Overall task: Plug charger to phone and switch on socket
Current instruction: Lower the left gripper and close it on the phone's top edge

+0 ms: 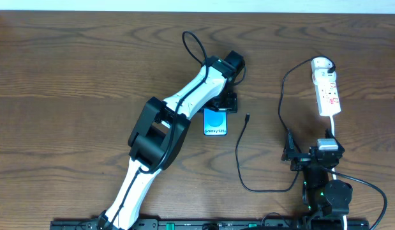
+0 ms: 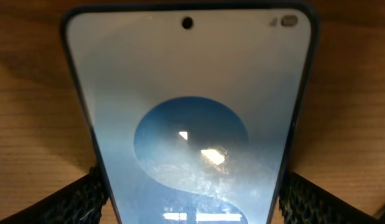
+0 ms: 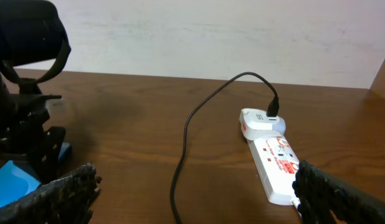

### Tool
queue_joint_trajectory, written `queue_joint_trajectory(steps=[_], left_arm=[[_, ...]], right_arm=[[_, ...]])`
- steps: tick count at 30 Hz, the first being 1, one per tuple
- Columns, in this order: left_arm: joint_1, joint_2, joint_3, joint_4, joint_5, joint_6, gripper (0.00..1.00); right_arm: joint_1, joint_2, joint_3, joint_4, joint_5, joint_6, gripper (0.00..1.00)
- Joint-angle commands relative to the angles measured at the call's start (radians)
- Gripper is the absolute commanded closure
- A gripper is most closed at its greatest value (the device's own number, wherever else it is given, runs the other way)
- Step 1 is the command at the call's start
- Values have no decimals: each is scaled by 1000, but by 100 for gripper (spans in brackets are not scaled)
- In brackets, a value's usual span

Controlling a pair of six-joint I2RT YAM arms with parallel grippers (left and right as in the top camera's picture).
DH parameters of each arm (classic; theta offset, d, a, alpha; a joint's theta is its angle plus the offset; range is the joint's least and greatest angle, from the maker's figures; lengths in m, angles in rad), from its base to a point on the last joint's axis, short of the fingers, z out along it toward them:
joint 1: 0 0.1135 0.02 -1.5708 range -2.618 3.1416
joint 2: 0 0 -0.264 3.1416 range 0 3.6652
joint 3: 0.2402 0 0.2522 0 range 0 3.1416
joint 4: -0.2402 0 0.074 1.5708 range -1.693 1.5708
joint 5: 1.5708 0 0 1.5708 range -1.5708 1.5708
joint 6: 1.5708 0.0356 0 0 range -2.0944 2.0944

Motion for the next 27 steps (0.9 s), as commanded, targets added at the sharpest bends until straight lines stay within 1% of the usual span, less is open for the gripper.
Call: queue_joint_trajectory(steps=[1,8,18,23,27], left_arm=[[-4,19,-35,20,-10,-16,12],[-4,19,-91,50,-10,-16,12],[-10,19,-95,19,-10,-17,11],[-33,19,-95,20,-72,-65,12],[-41,19,-95,20,-89,-68,12]], right_arm=[[11,-3,-2,-3,1,10,1],[11,-3,-2,-3,1,10,1],[11,-3,-2,-3,1,10,1],[11,-3,-2,-3,1,10,1],[11,-3,-2,-3,1,10,1]])
